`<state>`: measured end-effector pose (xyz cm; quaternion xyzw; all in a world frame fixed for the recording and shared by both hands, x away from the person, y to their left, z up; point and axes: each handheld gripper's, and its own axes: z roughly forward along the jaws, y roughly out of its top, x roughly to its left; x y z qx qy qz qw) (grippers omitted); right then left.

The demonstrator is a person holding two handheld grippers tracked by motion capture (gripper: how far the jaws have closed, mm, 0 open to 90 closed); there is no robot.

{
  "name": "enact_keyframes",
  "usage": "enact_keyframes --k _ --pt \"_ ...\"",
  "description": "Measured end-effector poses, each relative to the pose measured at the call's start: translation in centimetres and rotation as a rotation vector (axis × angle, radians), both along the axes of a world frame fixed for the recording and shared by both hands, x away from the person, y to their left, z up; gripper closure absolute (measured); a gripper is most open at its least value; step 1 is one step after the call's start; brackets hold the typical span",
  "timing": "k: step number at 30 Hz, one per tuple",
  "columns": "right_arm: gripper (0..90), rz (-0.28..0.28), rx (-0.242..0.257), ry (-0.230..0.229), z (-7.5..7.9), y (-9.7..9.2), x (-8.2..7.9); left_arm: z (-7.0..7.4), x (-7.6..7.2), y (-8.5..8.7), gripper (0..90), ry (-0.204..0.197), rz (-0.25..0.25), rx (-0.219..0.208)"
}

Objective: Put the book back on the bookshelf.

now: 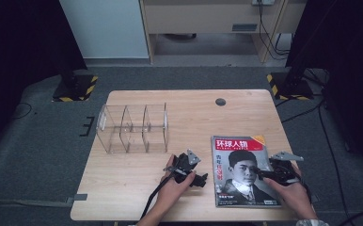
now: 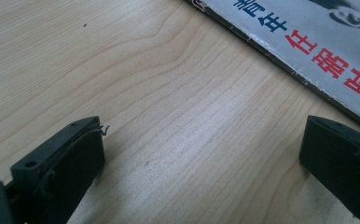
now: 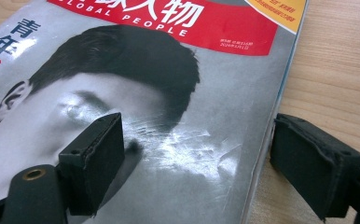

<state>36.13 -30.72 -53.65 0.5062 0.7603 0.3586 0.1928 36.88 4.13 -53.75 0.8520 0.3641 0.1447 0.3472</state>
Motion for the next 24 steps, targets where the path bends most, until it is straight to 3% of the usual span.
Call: enact_keyframes --k 12,17,24 --pt "13.1 -0.004 -0.003 0.002 -0.1 0.2 -0.2 0.0 -0.6 0.1 0.2 -0.002 -0.027 -0.006" --pt "5.6 0.008 -0.013 0.02 -0.1 0.4 -0.1 0.2 -1.1 -0.2 3.7 -0.01 -0.023 -0.047" --pt "8.2 0.028 0.005 0.017 -0.1 0.1 0.0 0.8 -2.3 -1.6 5.9 -0.008 -0.069 -0.119"
